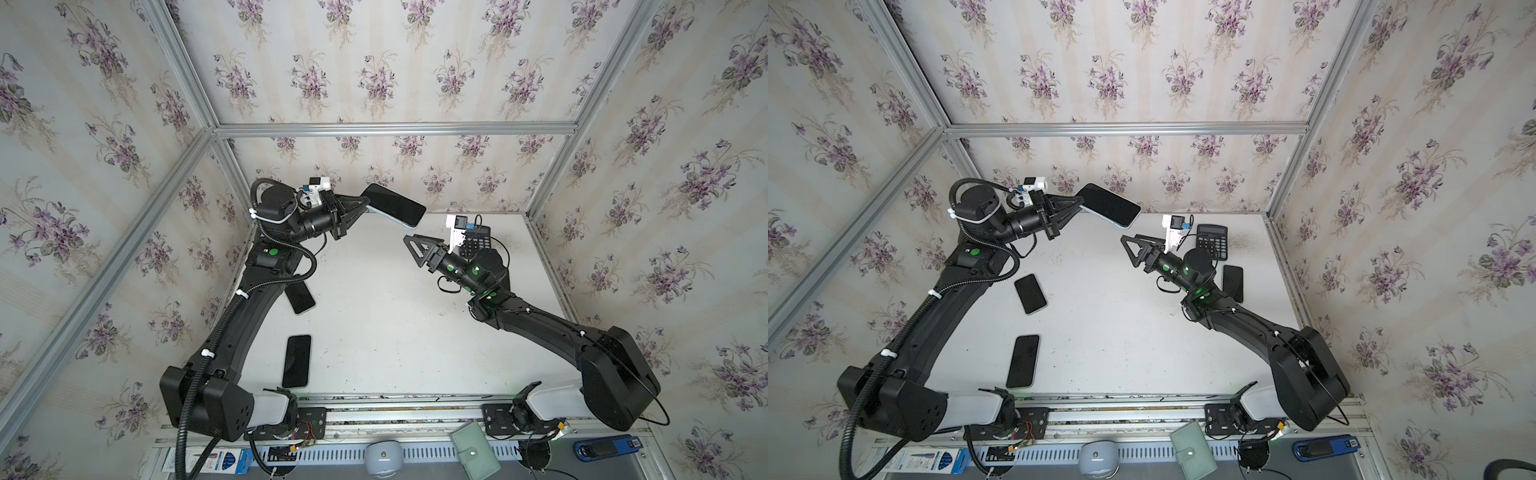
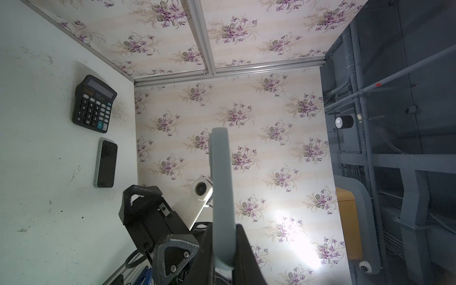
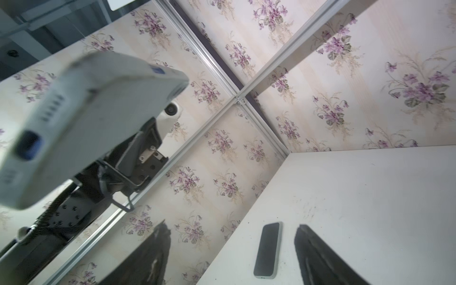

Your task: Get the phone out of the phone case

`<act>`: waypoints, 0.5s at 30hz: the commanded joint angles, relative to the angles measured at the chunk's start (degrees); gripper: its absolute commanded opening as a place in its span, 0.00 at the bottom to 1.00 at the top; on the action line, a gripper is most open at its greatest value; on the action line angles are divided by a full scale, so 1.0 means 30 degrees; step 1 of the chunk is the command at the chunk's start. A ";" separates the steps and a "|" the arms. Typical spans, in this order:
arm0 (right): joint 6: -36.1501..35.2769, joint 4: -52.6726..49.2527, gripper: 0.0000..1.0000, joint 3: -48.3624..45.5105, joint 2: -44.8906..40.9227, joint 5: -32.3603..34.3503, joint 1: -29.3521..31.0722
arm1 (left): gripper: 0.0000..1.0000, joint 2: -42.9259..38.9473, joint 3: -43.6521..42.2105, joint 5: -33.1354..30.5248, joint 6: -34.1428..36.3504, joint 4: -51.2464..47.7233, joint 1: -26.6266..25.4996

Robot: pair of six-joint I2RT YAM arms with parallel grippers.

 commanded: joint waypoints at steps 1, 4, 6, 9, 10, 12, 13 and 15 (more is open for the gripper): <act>0.0833 0.3140 0.83 -0.0056 -0.0371 -0.1022 0.0294 | 0.00 0.0191 0.0222 -0.0005 -0.0589 0.1113 0.0028; 0.1393 0.4234 0.82 0.0107 -0.0642 -0.0522 0.0353 | 0.00 0.0396 0.0229 0.0009 -0.0791 0.1131 -0.0001; 0.1818 0.5115 0.81 0.0201 -0.0578 -0.0149 0.0350 | 0.00 0.0463 0.0119 0.0046 -0.0982 0.1143 -0.0001; 0.2444 0.5861 0.80 0.0746 -0.0134 -0.0344 0.0369 | 0.00 0.0486 -0.0086 -0.0036 -0.1222 0.1134 -0.0002; 0.2555 0.5990 0.79 0.0926 0.0055 -0.0445 0.0384 | 0.00 0.0464 -0.0139 -0.0066 -0.1237 0.1132 -0.0002; 0.2728 0.6114 0.76 0.1043 0.0233 -0.0132 0.0382 | 0.00 0.0464 -0.0173 -0.0015 -0.1290 0.1166 -0.0002; 0.2820 0.6299 0.75 0.1044 0.0316 0.0124 0.0389 | 0.00 0.0464 -0.0173 -0.0008 -0.1288 0.1179 -0.0002; 0.3048 0.6562 0.72 0.1142 0.0480 0.0548 0.0376 | 0.00 0.0438 -0.0174 0.0028 -0.1211 0.1160 -0.0002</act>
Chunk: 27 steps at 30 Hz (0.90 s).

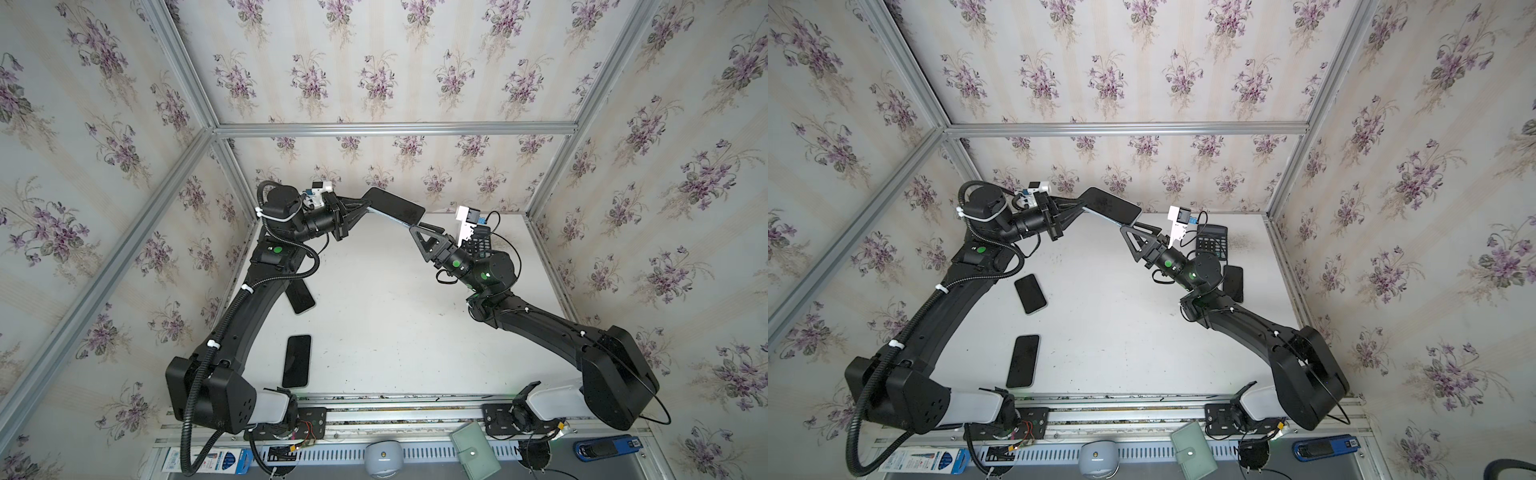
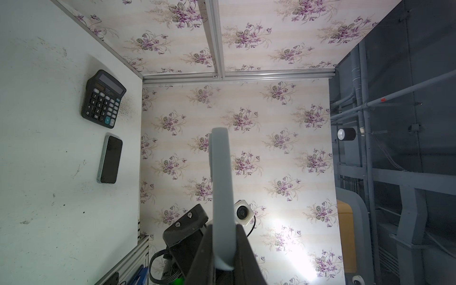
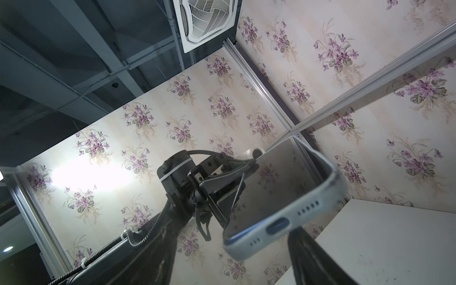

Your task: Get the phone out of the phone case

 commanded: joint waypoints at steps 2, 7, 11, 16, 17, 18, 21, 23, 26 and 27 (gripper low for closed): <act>0.0815 0.1672 0.67 0.0683 0.0416 0.0560 -0.0016 | 0.00 -0.0146 -0.0082 0.0178 -0.0559 0.1196 0.0013; 0.1494 0.1582 0.52 0.0863 0.0749 0.0271 0.0040 | 0.00 -0.0180 -0.0335 0.0028 -0.0532 0.1407 0.0013; 0.1725 0.1274 0.45 0.0567 0.0651 0.0355 0.0138 | 0.00 -0.0178 -0.0298 -0.0217 -0.0413 0.1519 0.0024; 0.1755 0.1307 0.42 0.0229 0.0596 0.0470 0.0441 | 0.00 -0.0117 -0.0268 -0.0452 -0.0383 0.1602 0.0013; 0.1750 0.1315 0.40 0.0200 0.0625 0.0439 0.0482 | 0.00 -0.0105 -0.0269 -0.0441 -0.0398 0.1606 -0.0010; 0.1750 0.1344 0.38 0.0133 0.0666 0.0477 0.0500 | 0.00 -0.0090 -0.0243 -0.0430 -0.0408 0.1601 -0.0016; 0.1865 0.1505 0.33 -0.0090 0.0740 0.0572 0.0500 | 0.00 -0.0141 -0.0210 -0.0437 -0.0413 0.1531 -0.0044; 0.1800 0.1592 0.32 -0.0269 0.0720 0.0838 0.0500 | 0.00 -0.0178 -0.0155 -0.0384 -0.0296 0.1517 -0.0045; 0.1706 0.1524 0.32 -0.0100 0.0773 0.0819 0.0500 | 0.00 -0.0293 -0.0226 -0.0293 -0.0209 0.1451 -0.0075; 0.1750 0.1516 0.33 -0.0012 0.0848 0.0757 0.0499 | 0.00 -0.0317 -0.0254 -0.0274 -0.0157 0.1456 -0.0075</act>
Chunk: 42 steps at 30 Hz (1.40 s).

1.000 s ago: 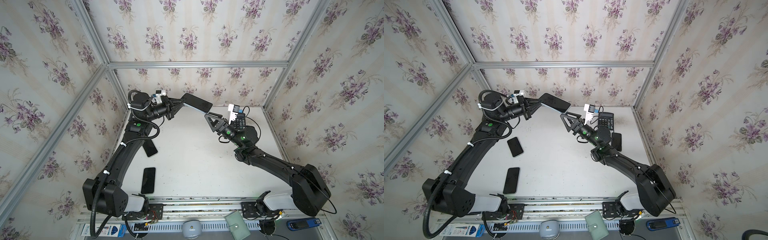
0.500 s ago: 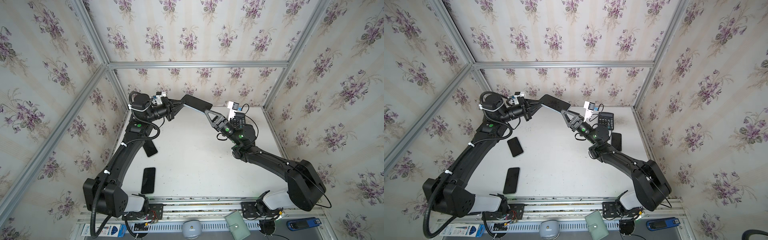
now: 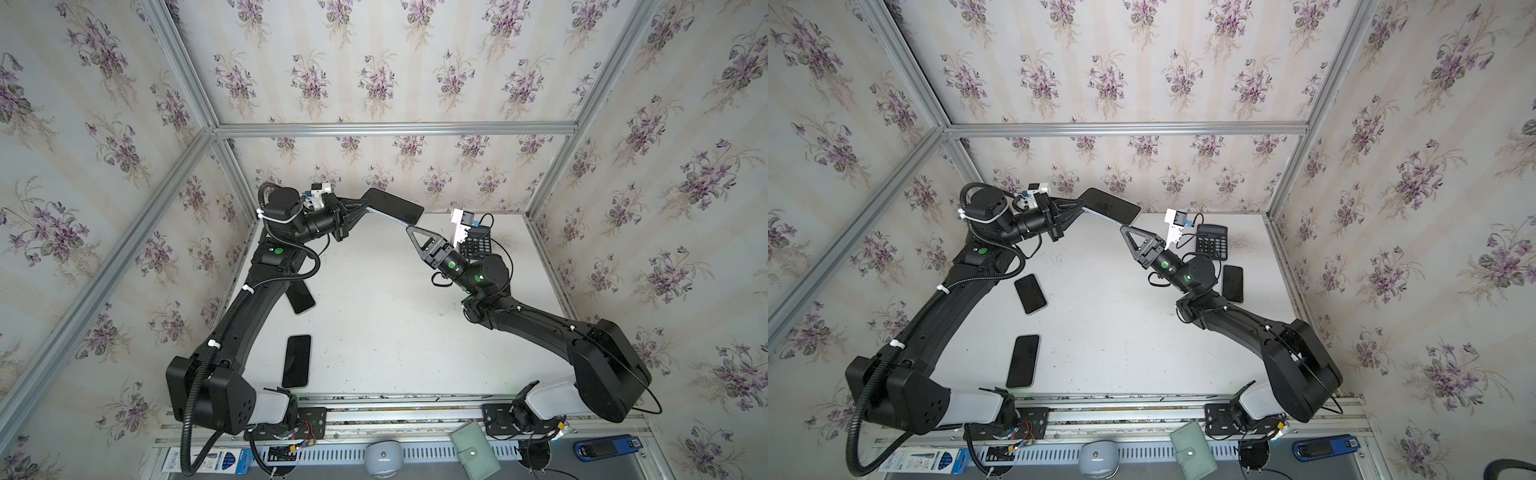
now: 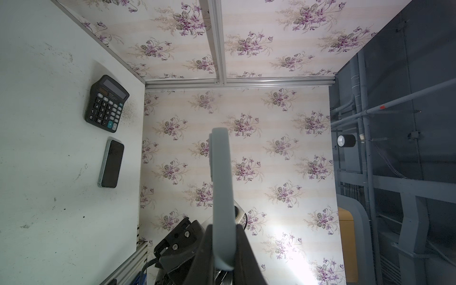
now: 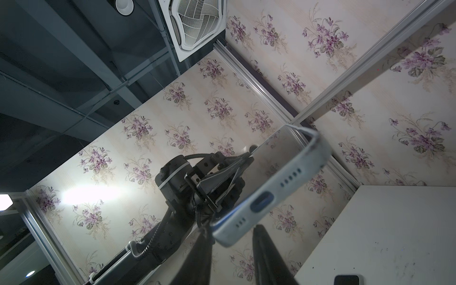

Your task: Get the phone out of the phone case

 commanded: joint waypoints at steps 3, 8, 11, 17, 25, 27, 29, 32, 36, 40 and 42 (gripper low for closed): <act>0.0492 0.1053 0.43 0.0679 0.0344 -0.0137 0.0025 | 0.00 -0.0404 -0.0049 0.0275 0.0095 0.1131 0.0013; 0.0801 0.1305 0.43 0.0689 0.0331 0.0185 0.0018 | 0.00 -0.0537 -0.0227 0.0179 0.0308 0.1109 0.0013; 0.1175 0.1669 0.39 0.0737 0.0428 0.0209 0.0027 | 0.00 -0.0603 -0.0300 0.0080 0.0531 0.1012 0.0013; 0.1323 0.1333 0.28 0.0473 0.0384 0.0081 0.0027 | 0.00 -0.0625 -0.0373 -0.0142 0.0733 0.1096 0.0013; 0.2034 0.1344 0.16 -0.0264 0.0518 0.0375 0.0086 | 0.00 -0.1667 -0.0366 -0.1892 0.4802 0.1725 0.0013; 0.2208 0.1451 0.14 -0.0304 0.0610 0.0392 0.0086 | 0.00 -0.2090 -0.0798 -0.2188 0.5906 0.2170 -0.0016; 0.2160 0.1128 0.12 -0.0337 0.0531 0.0516 0.0088 | 0.00 -0.2424 -0.1374 -0.2424 0.6489 0.2364 -0.0047; 0.1940 0.0525 0.10 -0.0279 0.0383 0.0465 0.0115 | 0.00 -0.2617 -0.2509 -0.2632 0.5914 0.3540 -0.0046; 0.1669 0.0632 0.09 -0.0536 0.0326 0.0566 0.0116 | 0.00 -0.2366 -0.2445 -0.2737 0.5183 0.3410 -0.0075; 0.0524 0.1052 0.10 -0.0999 0.0224 0.0394 0.0113 | 0.00 -0.1476 -0.0813 -0.2026 0.3774 0.1362 -0.0068; -0.0416 0.1126 0.11 -0.1206 0.0085 0.0227 0.0112 | 0.00 -0.1179 -0.0478 -0.1695 0.2607 0.1043 -0.0075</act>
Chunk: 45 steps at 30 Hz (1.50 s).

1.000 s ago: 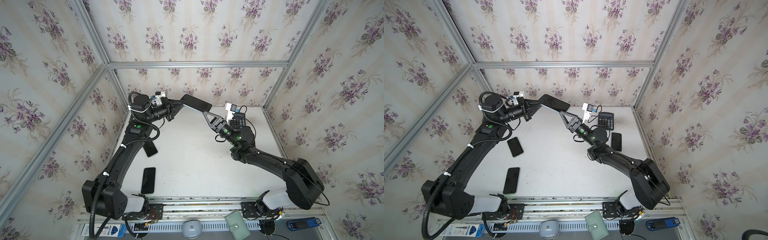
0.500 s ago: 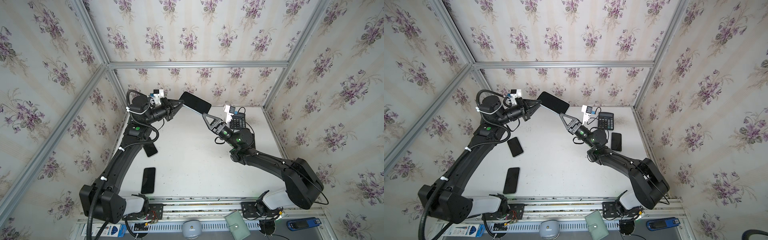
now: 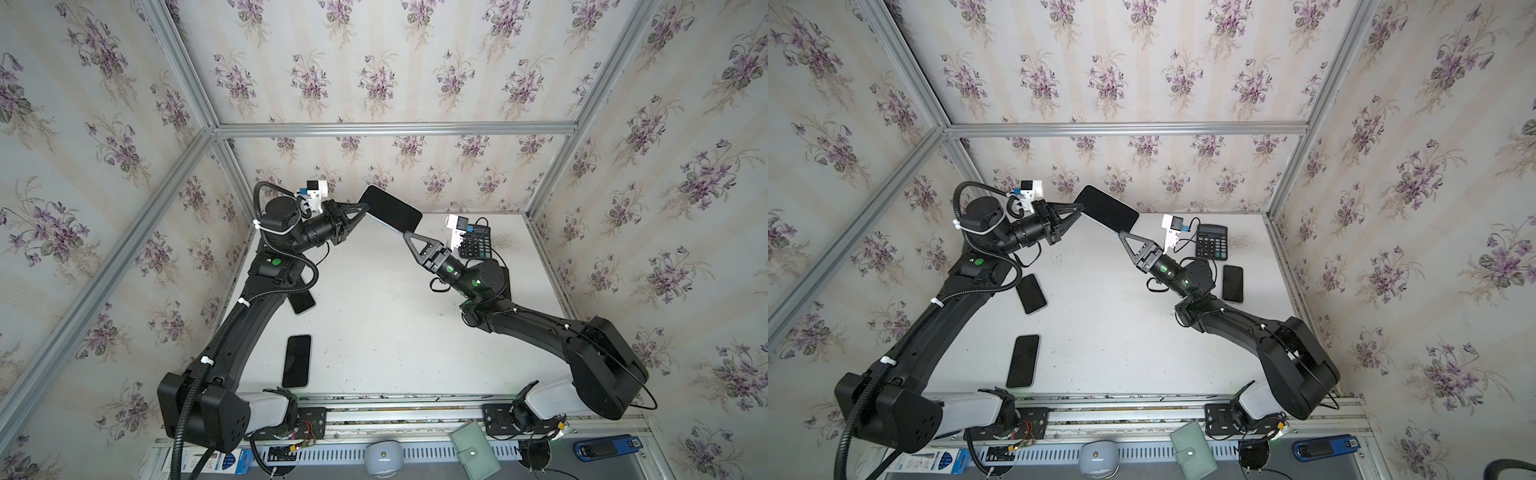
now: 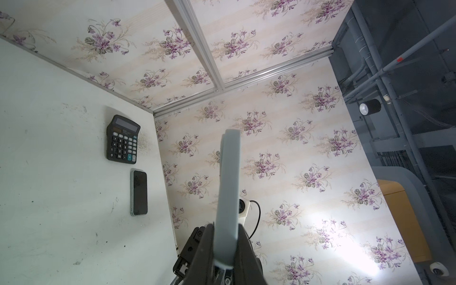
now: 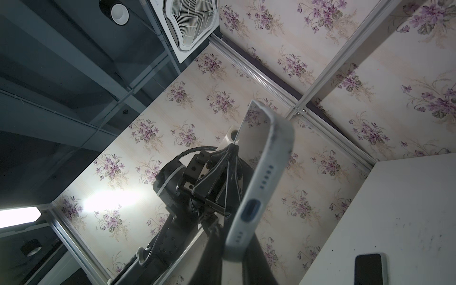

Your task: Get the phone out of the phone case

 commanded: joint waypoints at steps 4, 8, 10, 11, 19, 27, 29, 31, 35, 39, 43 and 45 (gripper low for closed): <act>-0.4006 0.0063 0.13 -0.0240 -0.0258 -0.0447 -0.0111 | 0.00 0.0696 0.0887 0.0242 -0.4138 0.0770 0.0092; -0.5995 -0.2044 0.14 0.0300 -0.0676 -0.1086 -0.0133 | 0.00 0.0789 0.1005 0.0664 -0.4613 -0.0037 0.0026; -0.7194 -0.3304 0.14 0.0553 -0.1017 -0.1074 -0.0136 | 0.00 0.0816 0.1034 0.0856 -0.4693 -0.0346 -0.0031; -0.7894 -0.3857 0.13 0.0649 -0.1212 -0.1009 -0.0175 | 0.00 0.0844 0.1088 0.0949 -0.4647 -0.0574 -0.0054; -1.1317 -0.6858 0.19 0.1380 -0.2441 -0.0165 -0.0658 | 0.00 0.0957 0.1603 0.1309 -0.4226 -0.2039 -0.0062; -1.1389 -0.7150 0.36 0.1927 -0.2472 -0.0651 -0.1202 | 0.00 0.1254 0.2437 0.1366 -0.4346 -0.2143 -0.0091; -1.1218 -0.7213 0.36 0.2069 -0.2473 -0.0670 -0.1856 | 0.00 0.1221 0.2453 0.1396 -0.4284 -0.2171 -0.0090; -1.1262 -0.7264 0.36 0.2160 -0.2517 -0.0763 -0.2006 | 0.00 0.1199 0.2460 0.1359 -0.4342 -0.2143 -0.0091; -1.1432 -0.7874 0.37 0.2316 -0.2662 -0.0811 -0.2095 | 0.00 0.1199 0.2647 0.1343 -0.4298 -0.2143 -0.0120; -1.1222 -0.7910 0.51 0.2117 -0.2903 -0.1029 -0.2154 | 0.00 0.1175 0.2675 0.1184 -0.4313 -0.2121 -0.0091; -1.0598 -0.7474 0.67 0.0911 -0.3805 -0.0507 -0.2211 | 0.00 0.1214 0.2905 0.1117 -0.4405 -0.1898 -0.0097; -1.0339 -0.7424 0.70 0.0793 -0.4090 -0.0736 -0.2242 | 0.00 0.1229 0.2973 0.1110 -0.4401 -0.1900 -0.0120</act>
